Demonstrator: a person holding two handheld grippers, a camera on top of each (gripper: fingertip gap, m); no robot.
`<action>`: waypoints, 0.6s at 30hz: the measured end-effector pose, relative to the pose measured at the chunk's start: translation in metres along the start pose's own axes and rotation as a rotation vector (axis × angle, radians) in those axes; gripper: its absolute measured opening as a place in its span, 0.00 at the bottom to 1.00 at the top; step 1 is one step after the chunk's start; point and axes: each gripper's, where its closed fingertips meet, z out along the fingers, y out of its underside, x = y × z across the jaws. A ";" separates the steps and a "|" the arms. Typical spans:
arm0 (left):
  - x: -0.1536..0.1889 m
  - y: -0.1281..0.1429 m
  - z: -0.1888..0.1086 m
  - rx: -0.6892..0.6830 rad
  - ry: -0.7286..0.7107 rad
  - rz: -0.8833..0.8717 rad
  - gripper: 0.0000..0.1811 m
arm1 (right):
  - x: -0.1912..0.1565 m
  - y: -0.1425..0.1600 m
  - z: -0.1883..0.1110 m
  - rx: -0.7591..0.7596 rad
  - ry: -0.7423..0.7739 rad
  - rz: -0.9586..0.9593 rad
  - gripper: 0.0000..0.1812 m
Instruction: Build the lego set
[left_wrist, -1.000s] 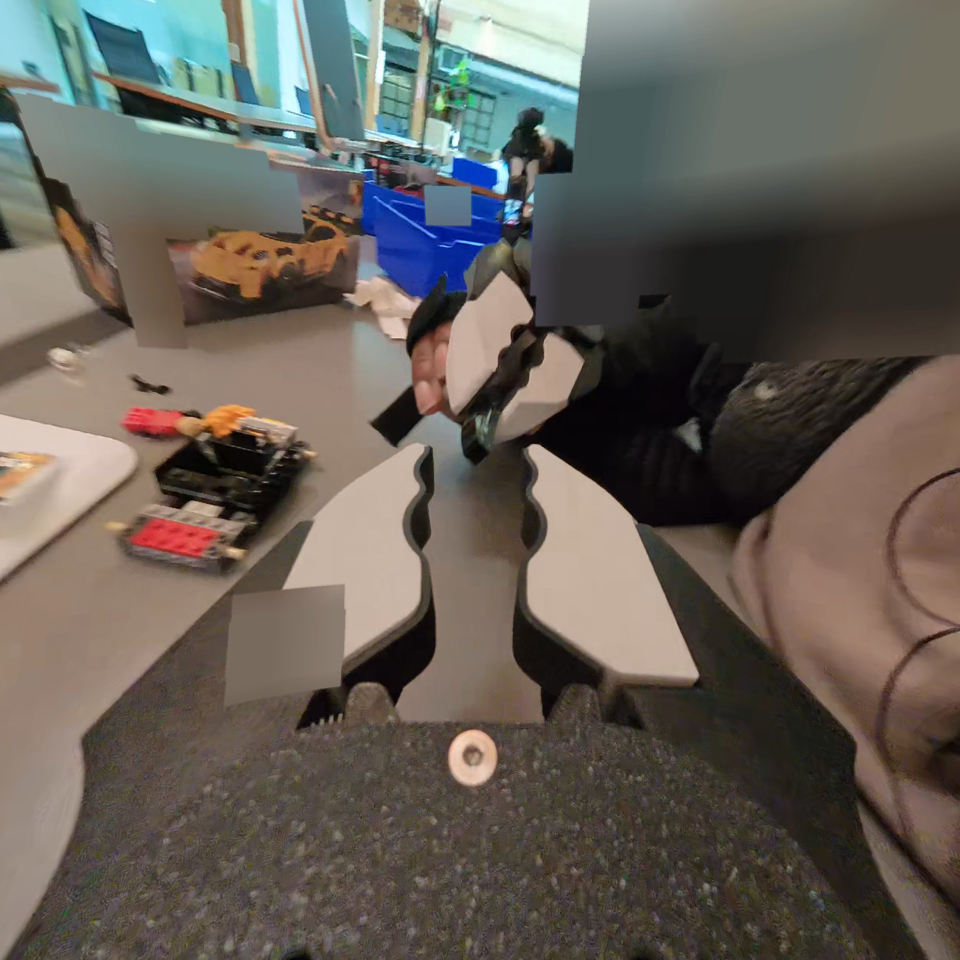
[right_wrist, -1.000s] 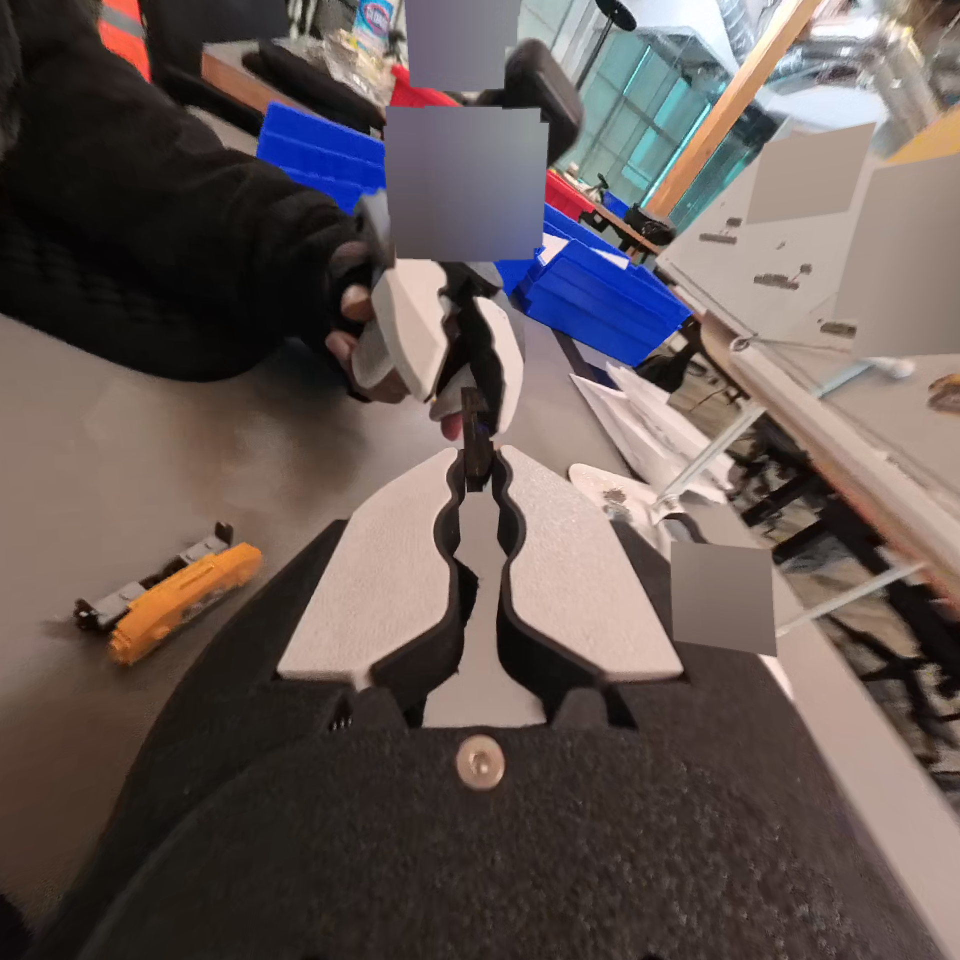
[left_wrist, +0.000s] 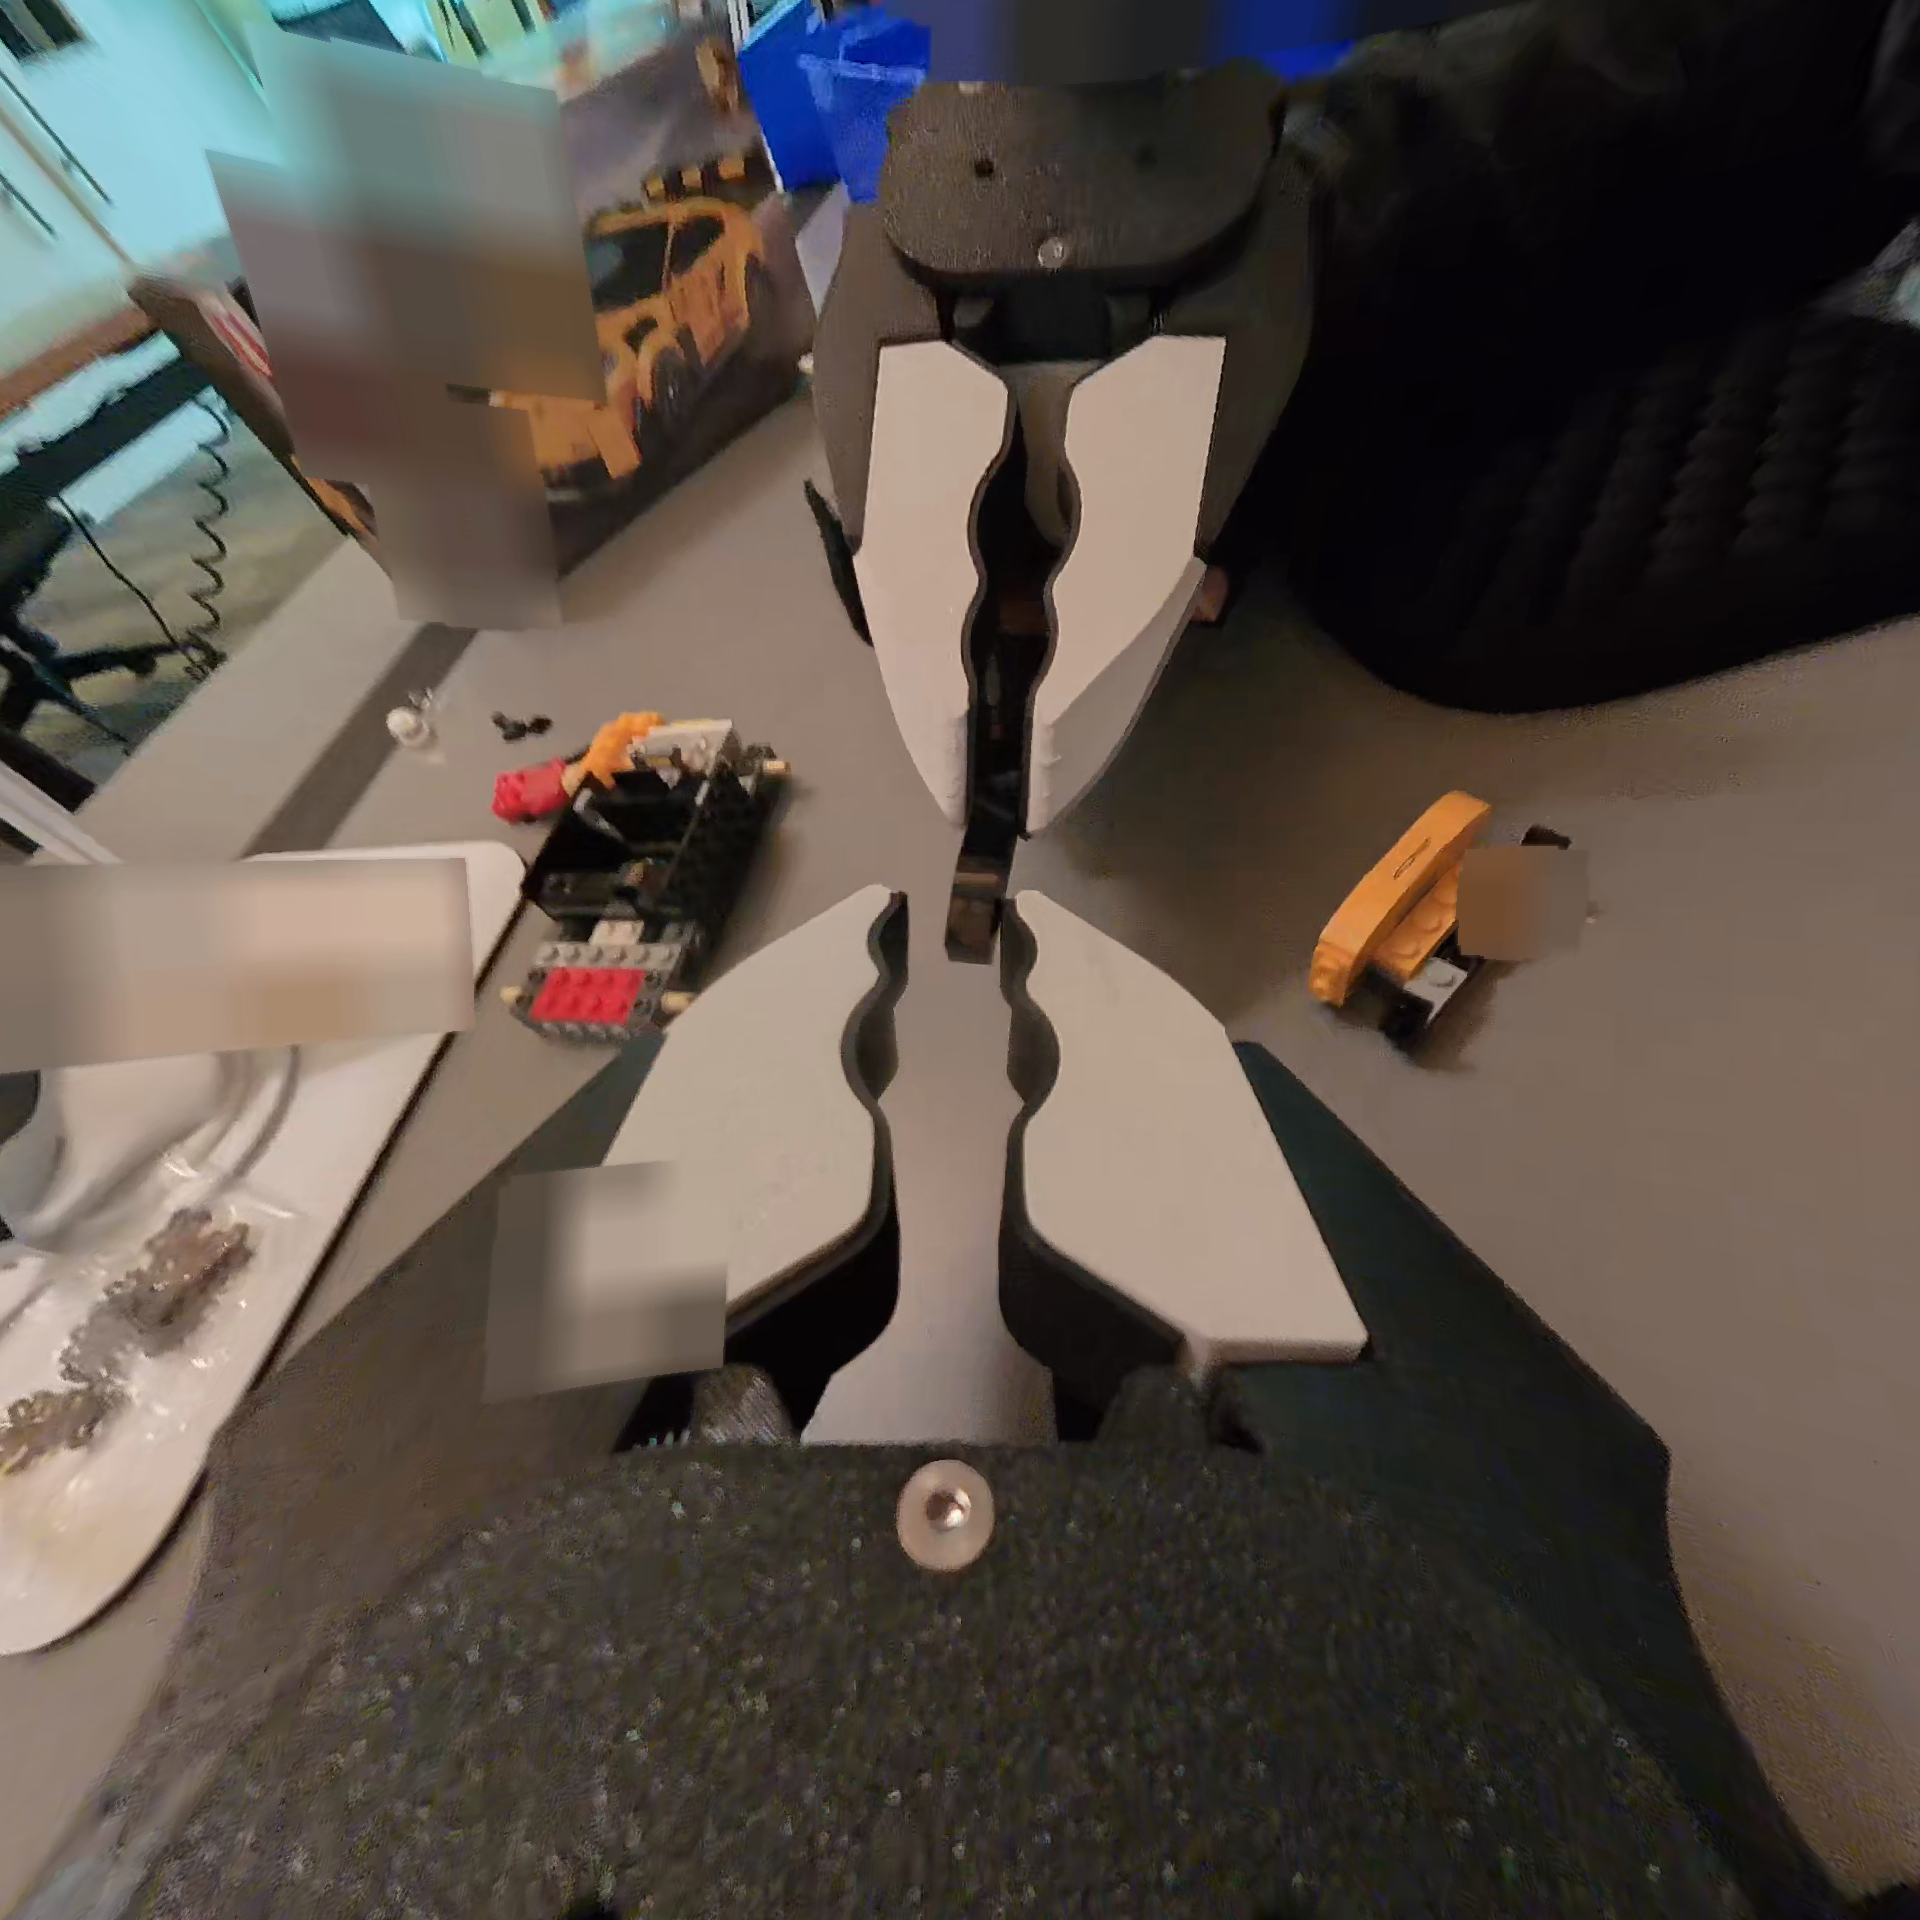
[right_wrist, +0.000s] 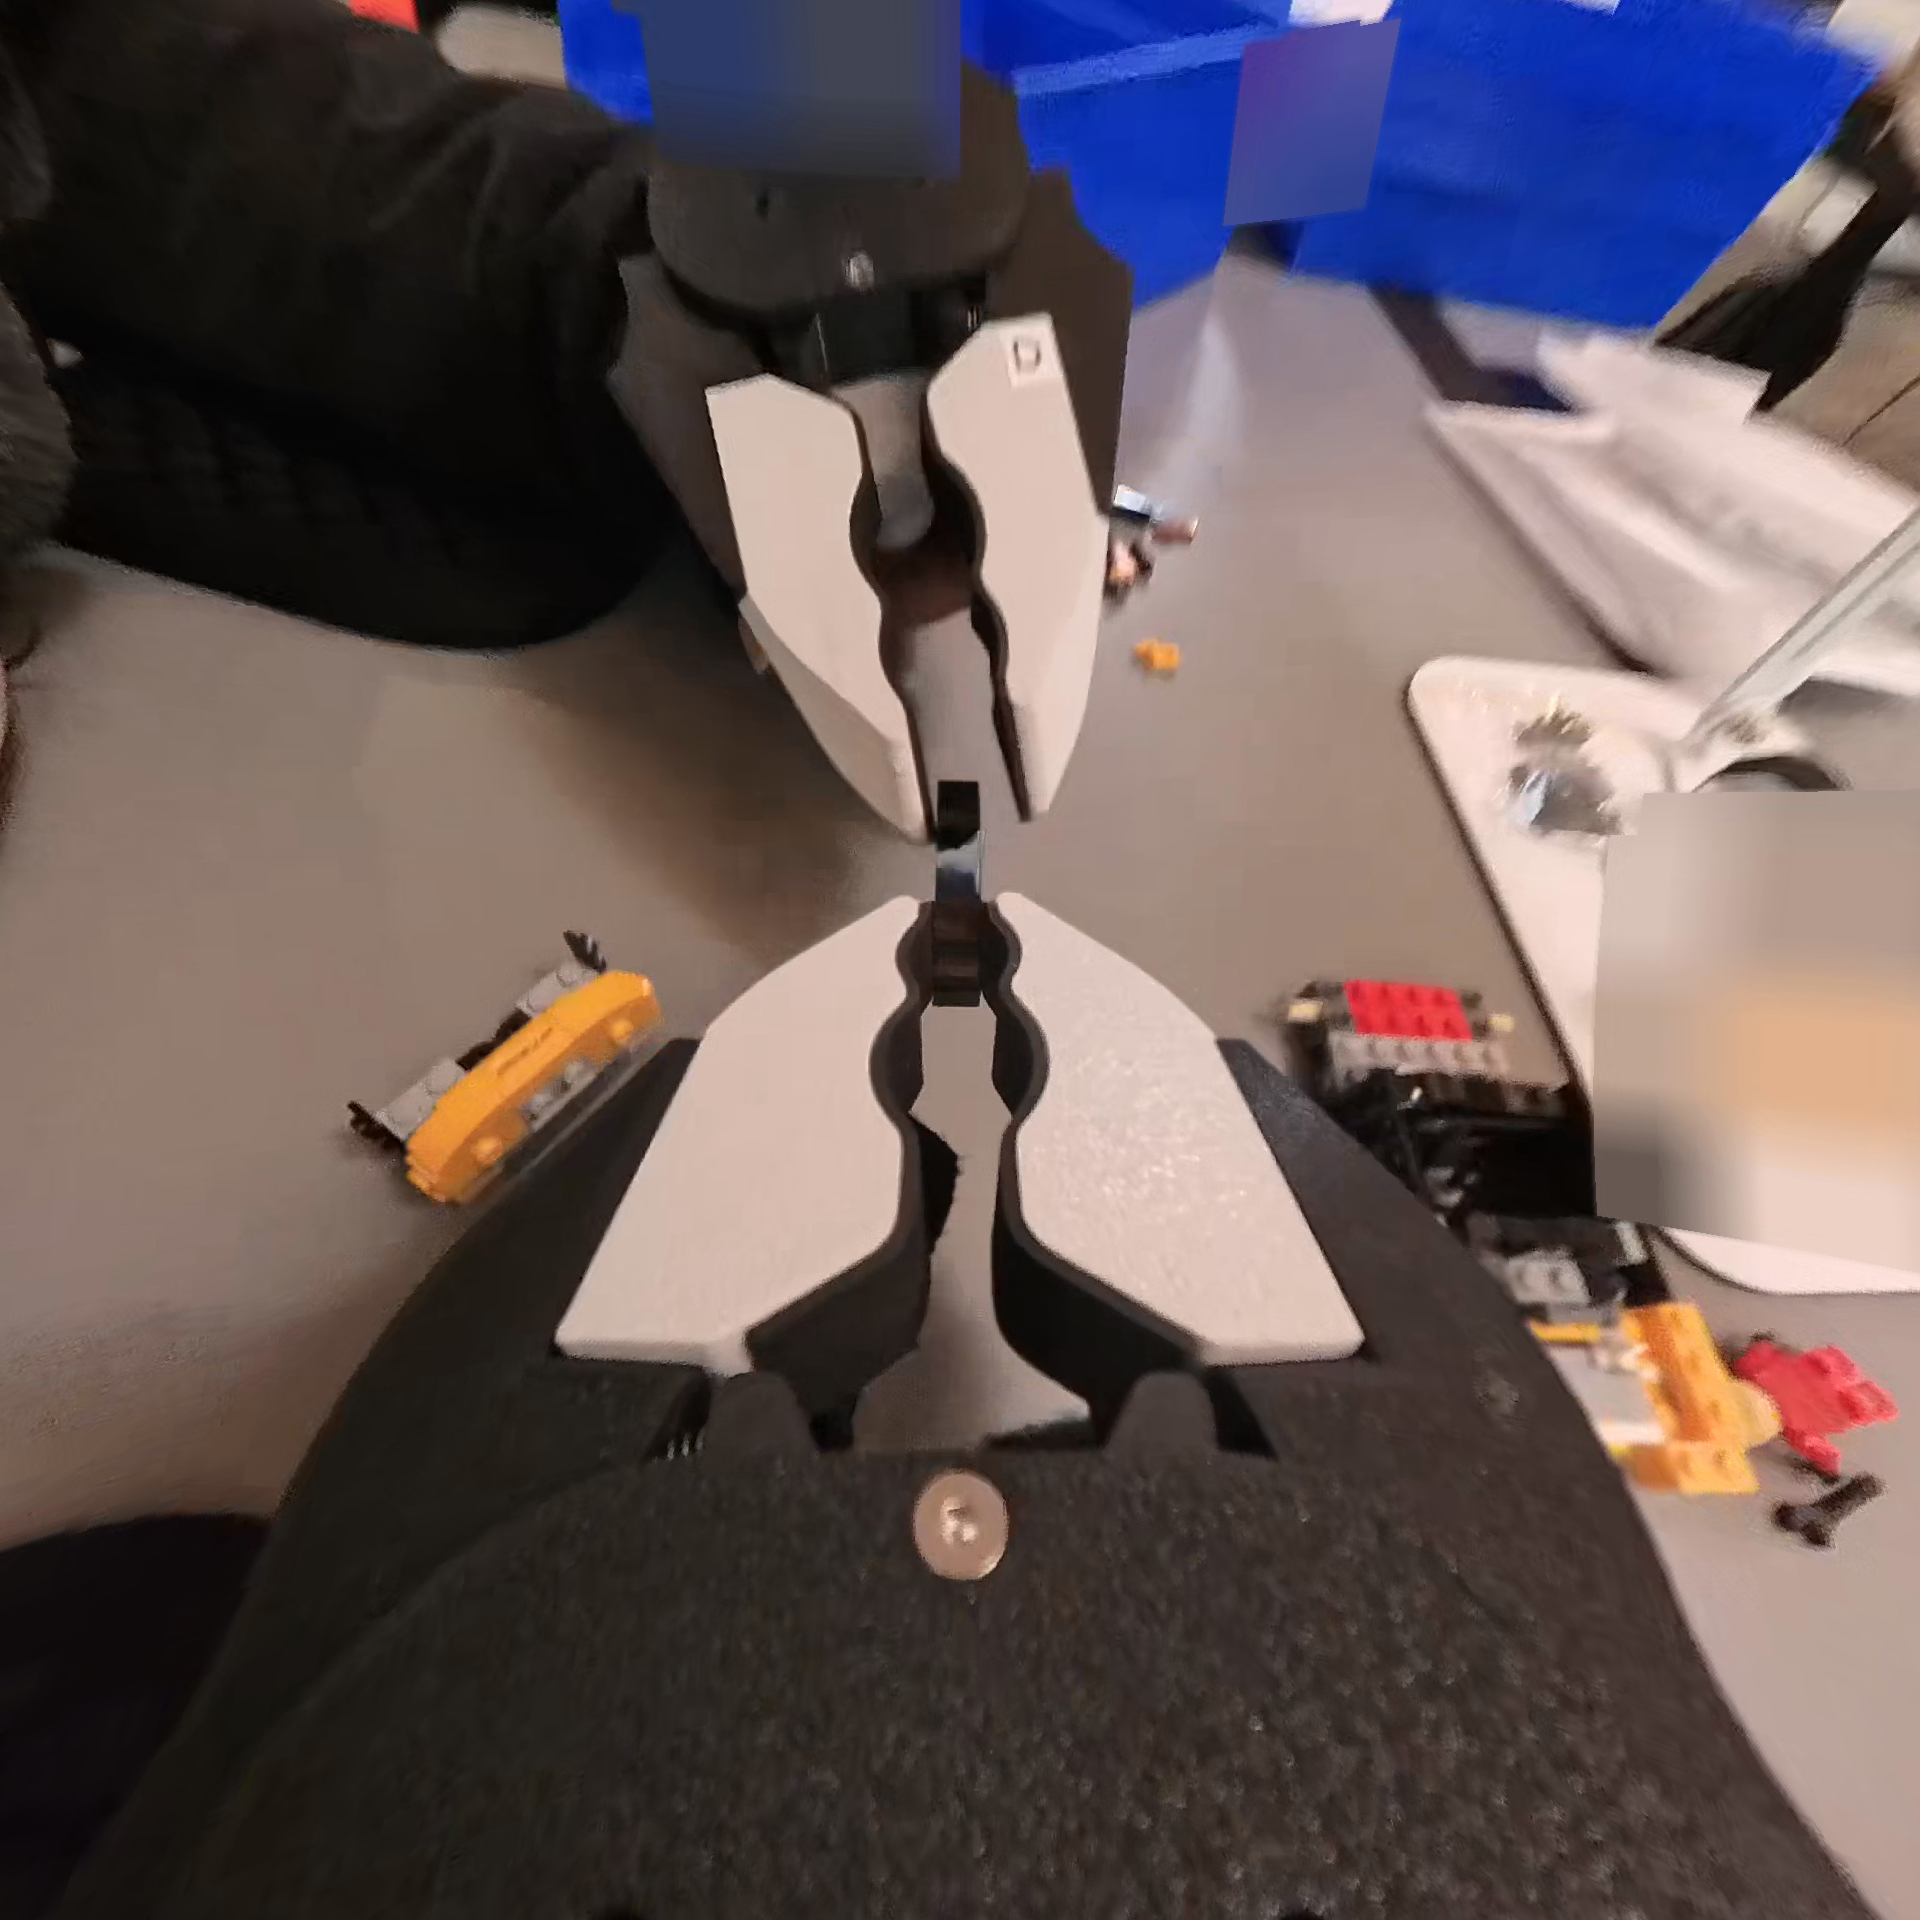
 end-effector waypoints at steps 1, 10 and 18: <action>0.000 0.003 0.001 -0.015 0.000 -0.006 0.09 | 0.000 0.008 0.002 -0.040 -0.011 0.018 0.04; -0.008 0.009 0.002 -0.038 -0.037 -0.028 0.05 | 0.001 0.049 0.012 -0.286 0.006 -0.014 0.04; -0.005 0.016 0.006 -0.071 -0.023 -0.025 0.04 | 0.002 0.056 0.013 -0.317 0.007 -0.029 0.04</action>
